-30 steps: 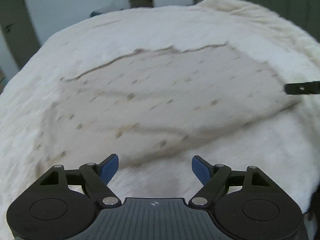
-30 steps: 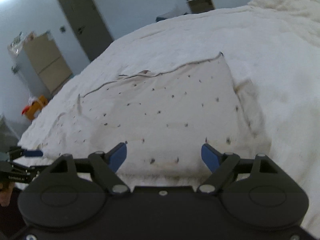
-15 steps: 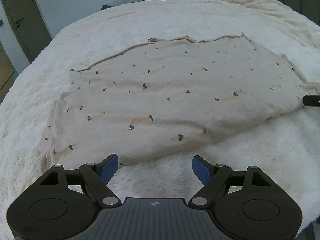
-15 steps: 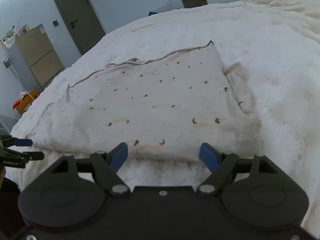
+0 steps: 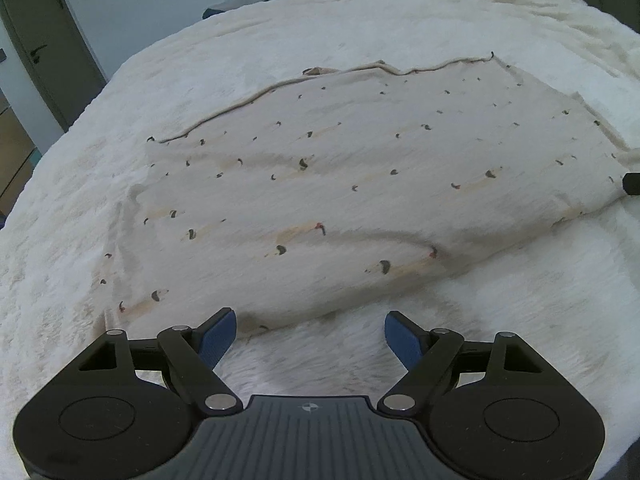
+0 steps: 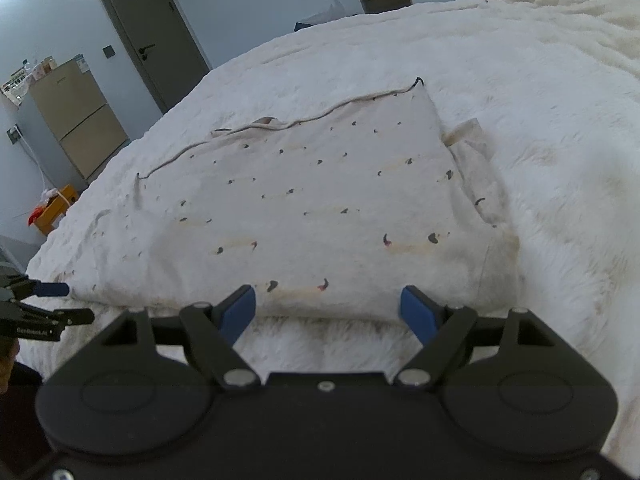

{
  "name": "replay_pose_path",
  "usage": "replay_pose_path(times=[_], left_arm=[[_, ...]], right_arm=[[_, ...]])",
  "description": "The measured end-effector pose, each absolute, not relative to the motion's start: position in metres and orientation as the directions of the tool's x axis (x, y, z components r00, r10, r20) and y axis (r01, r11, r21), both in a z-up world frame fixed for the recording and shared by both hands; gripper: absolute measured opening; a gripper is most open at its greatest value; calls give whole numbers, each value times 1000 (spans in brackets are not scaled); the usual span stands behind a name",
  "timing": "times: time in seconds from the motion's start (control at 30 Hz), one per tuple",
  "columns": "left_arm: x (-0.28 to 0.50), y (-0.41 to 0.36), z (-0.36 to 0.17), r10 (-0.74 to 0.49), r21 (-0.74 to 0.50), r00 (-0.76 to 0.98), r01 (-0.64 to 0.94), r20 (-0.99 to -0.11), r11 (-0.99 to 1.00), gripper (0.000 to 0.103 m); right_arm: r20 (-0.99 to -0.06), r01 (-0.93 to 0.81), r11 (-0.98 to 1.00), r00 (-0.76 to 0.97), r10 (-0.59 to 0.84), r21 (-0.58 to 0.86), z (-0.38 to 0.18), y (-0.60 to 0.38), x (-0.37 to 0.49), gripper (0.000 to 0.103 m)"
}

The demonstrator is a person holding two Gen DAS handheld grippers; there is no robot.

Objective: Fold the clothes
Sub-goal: 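Move both grippers back above the folded shirt, then lower both grippers onto the folded shirt's edge and close them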

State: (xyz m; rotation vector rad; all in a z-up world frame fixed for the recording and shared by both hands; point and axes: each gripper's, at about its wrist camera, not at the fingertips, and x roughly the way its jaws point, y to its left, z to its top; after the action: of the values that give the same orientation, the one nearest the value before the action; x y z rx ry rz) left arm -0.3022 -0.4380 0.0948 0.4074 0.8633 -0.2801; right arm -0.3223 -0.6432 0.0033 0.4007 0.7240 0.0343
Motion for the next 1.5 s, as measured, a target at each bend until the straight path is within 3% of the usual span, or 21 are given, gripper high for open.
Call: replay_pose_path(times=[0.4, 0.6, 0.67, 0.8, 0.97, 1.17, 1.37, 1.43, 1.5], left_arm=[[-297, -426, 94, -55, 263, 624, 406, -779, 875, 78], [-299, -416, 86, 42, 539, 701, 507, -712, 673, 80], [-298, -403, 82, 73, 621, 729, 521, -680, 586, 80], [-300, -387, 76, 95, 690, 753, 534, -651, 489, 80], [-311, -380, 73, 0, 707, 772, 583, -636, 400, 79], [-316, -389, 48, -71, 785, 823, 560, -563, 265, 79], [-298, -373, 45, -68, 832, 873, 482, -483, 275, 53], [-293, -365, 41, -50, 841, 879, 469, -474, 268, 43], [-290, -362, 35, -43, 851, 885, 459, -464, 254, 31]], right_arm=[[-645, 104, 927, 746, 167, 360, 1, -642, -322, 79], [-661, 25, 972, 737, 141, 235, 6, -626, -325, 79], [-671, -10, 993, 737, 88, 119, 10, -614, -327, 79], [-653, -100, 965, 752, -87, -244, 16, -584, -331, 80], [-599, -255, 751, 769, -225, -609, 3, -549, -329, 80], [-573, -348, 556, 762, -303, -755, -31, -536, -307, 83], [-469, -280, 453, 794, -387, -846, -44, -545, -292, 82], [-422, -267, 380, 803, -421, -886, -51, -548, -290, 78], [-396, -282, 303, 810, -434, -910, -61, -547, -288, 68]])
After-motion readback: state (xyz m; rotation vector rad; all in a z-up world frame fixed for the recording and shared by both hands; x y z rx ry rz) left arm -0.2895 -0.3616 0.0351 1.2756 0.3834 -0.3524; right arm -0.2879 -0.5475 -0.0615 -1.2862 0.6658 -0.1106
